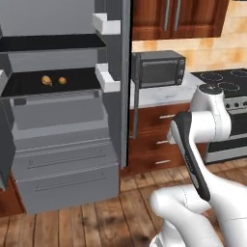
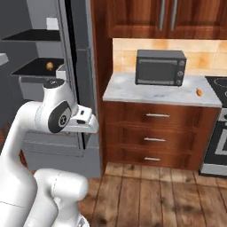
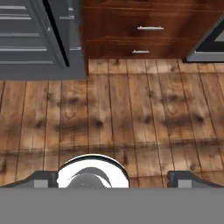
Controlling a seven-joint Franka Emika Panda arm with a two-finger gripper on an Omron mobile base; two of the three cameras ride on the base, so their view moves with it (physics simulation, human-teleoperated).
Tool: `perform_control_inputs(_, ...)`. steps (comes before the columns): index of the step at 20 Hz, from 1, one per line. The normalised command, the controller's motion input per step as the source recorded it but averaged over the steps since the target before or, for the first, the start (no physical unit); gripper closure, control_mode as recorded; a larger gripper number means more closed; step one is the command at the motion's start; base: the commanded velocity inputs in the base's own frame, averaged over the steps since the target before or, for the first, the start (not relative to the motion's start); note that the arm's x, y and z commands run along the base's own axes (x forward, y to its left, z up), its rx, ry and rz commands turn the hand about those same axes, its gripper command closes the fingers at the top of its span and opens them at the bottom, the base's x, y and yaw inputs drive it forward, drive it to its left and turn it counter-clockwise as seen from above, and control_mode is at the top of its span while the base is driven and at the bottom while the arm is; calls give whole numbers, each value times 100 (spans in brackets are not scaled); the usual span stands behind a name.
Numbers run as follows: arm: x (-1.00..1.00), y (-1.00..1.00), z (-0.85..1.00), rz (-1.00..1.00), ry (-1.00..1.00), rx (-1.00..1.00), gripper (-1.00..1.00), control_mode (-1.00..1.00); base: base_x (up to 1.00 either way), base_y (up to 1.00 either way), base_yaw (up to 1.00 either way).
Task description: Open the fridge, remove the apple, carrot, and chicken drumstick, and place them on any counter.
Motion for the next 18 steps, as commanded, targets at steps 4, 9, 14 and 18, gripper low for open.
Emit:
perform_control_inputs(4,0,0,0,0,0,0,-100,100,55,100,0)
perform_control_inputs(9,0,0,0,0,0,0,-100,100,76,100,0)
perform_control_inputs(14,0,0,0,0,0,0,-100,100,89,84,0)
perform_control_inputs(18,0,0,0,0,0,0,-100,100,100,10,7)
